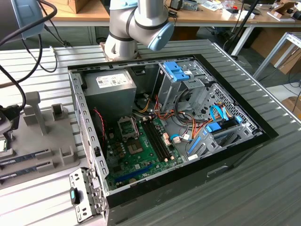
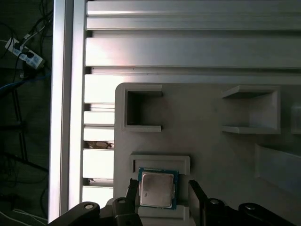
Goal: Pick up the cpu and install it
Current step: 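Pick up the cpu and move it towards the insertion slot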
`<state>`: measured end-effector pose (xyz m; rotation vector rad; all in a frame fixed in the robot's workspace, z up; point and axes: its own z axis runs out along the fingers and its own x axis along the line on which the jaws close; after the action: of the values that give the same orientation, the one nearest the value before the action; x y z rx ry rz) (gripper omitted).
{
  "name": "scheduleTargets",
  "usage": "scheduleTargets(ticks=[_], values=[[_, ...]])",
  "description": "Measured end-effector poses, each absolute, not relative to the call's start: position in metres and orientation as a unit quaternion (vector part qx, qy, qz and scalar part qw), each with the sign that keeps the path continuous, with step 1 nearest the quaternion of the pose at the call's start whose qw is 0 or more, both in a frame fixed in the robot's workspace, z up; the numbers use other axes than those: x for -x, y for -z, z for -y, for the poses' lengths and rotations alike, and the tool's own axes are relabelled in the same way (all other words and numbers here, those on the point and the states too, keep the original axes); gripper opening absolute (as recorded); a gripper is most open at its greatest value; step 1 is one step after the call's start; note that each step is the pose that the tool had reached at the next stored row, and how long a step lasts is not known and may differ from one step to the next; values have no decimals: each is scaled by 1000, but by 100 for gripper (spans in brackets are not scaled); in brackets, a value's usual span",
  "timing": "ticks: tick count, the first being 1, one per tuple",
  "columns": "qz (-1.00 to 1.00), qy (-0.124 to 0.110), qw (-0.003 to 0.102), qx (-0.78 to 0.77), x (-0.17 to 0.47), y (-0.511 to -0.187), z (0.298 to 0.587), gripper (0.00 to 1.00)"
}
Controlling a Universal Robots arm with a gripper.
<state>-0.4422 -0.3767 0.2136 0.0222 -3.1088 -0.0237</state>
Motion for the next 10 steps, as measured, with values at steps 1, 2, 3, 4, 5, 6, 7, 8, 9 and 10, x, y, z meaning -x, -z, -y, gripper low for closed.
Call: scheduleTargets(ticks=[1, 2, 3, 4, 5, 6, 7, 8, 9, 10], values=[[1000, 8, 16, -7, 442, -213, 377, 54], [1000, 8, 16, -7, 442, -213, 377, 54], [1000, 8, 16, -7, 442, -212, 377, 54], [1000, 8, 16, -7, 442, -212, 377, 54], [1000, 8, 16, -7, 443, -211, 377, 54], [1000, 8, 16, -7, 443, -211, 377, 54], [1000, 8, 16, -7, 443, -210, 377, 54], [1000, 8, 16, -7, 443, -210, 377, 54], [1000, 8, 16, -7, 443, -209, 377, 54], [1000, 8, 16, -7, 444, -208, 377, 54]])
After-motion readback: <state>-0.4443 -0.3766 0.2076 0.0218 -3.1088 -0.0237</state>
